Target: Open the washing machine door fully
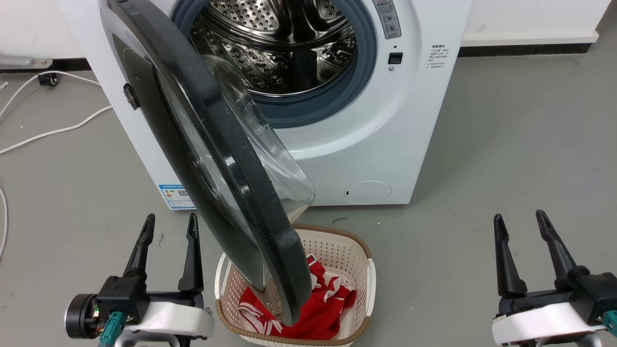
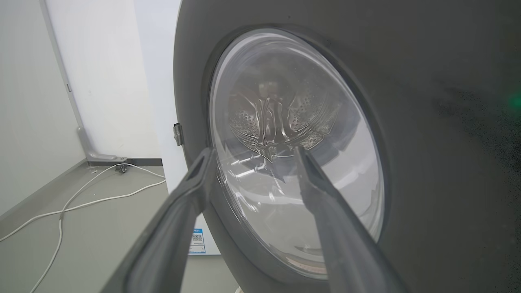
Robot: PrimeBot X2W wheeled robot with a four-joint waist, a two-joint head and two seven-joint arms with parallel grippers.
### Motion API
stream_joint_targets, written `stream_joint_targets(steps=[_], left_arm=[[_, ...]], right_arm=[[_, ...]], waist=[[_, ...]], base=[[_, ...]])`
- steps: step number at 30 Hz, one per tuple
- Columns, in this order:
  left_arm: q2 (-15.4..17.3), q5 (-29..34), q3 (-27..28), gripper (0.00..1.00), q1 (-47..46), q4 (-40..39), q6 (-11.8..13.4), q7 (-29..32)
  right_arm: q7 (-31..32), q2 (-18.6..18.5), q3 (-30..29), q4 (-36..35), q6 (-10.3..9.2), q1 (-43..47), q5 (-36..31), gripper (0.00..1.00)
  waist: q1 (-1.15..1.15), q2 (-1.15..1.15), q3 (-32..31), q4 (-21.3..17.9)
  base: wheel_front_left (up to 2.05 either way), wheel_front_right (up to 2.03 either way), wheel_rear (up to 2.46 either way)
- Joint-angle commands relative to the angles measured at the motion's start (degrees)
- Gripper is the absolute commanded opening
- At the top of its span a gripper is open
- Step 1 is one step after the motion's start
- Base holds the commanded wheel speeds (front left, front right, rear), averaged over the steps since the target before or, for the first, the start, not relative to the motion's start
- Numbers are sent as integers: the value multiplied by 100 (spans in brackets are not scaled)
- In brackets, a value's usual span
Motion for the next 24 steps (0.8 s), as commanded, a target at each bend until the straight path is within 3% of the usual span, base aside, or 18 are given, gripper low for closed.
stream_joint_targets(steps=[1,12,13,14,15,24], left_arm=[[-3,16,2,100,-45,-17,-10,-14],[-3,35,-8,100,-66,-20,-12,-14],[-3,27,-9,54,-66,-31,-6,-14],[-3,22,-14,35,-63,-40,0,-14],[-3,18,-12,0,-57,-44,4,-14],[-3,2,0,0,-88,-186,-5,-14]], right_arm=[[-28,24,6,44,-4,46,56,100],[-100,24,51,208,-4,-61,295,100],[-105,24,52,217,-4,-63,300,100],[-108,24,54,224,-4,-65,305,100],[-112,24,62,239,-3,-63,336,100],[-126,24,85,302,-4,-39,402,100]], waist=[[0,0,3,-1],[0,0,7,-16],[0,0,7,-16],[0,0,4,-16],[0,0,1,-16],[0,0,-42,-2]], base=[[0,0,0],[0,0,0],[0,0,0],[0,0,0],[0,0,0],[0,0,0]])
